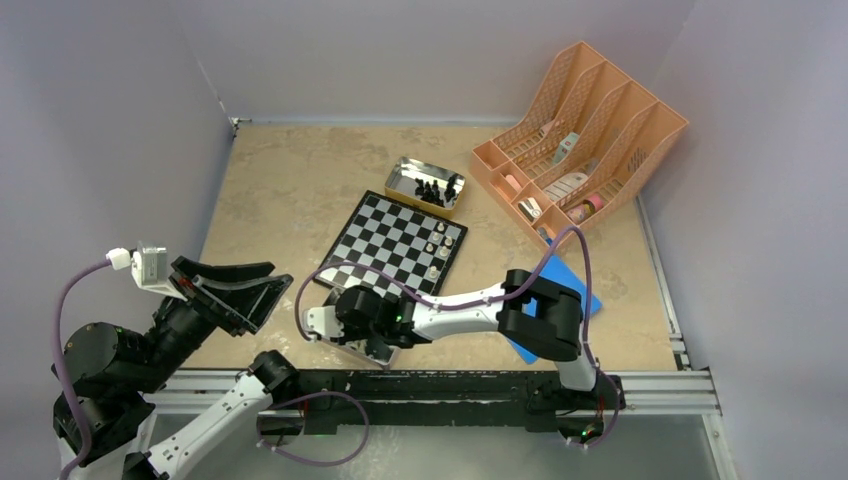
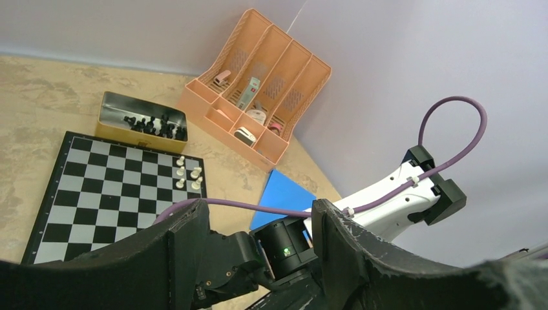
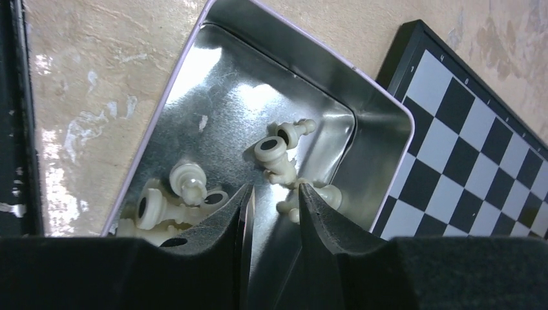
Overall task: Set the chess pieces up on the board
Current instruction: Pick up the chess piece from the storage box, then place the chess piece on the chessboard.
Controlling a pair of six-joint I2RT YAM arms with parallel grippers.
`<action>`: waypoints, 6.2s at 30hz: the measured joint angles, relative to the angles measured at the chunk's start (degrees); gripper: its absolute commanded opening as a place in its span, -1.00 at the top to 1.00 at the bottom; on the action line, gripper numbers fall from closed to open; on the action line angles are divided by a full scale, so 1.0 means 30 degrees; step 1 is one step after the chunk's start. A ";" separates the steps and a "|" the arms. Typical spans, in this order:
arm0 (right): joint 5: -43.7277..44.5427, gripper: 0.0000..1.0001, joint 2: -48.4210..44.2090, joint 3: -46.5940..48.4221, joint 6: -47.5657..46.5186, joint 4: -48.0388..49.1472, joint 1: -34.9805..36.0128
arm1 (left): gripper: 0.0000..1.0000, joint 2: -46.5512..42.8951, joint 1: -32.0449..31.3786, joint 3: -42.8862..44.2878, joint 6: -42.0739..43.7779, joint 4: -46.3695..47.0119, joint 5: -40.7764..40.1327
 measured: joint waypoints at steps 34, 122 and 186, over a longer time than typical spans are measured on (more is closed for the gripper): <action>0.2951 0.84 0.1421 0.1304 -0.3300 0.0000 0.0386 | -0.17 0.0015 0.0000 -0.0809 0.0597 0.0095 -0.0401; -0.4495 0.78 -1.0010 -1.5941 1.8025 1.4200 -0.7125 | -0.49 0.6375 0.0036 -0.7402 0.5246 0.3410 -0.3009; -0.4459 0.27 -1.2422 -1.2546 1.5074 1.0273 -0.7082 | -0.49 0.5158 0.0073 -0.7366 0.5042 0.3184 -0.3803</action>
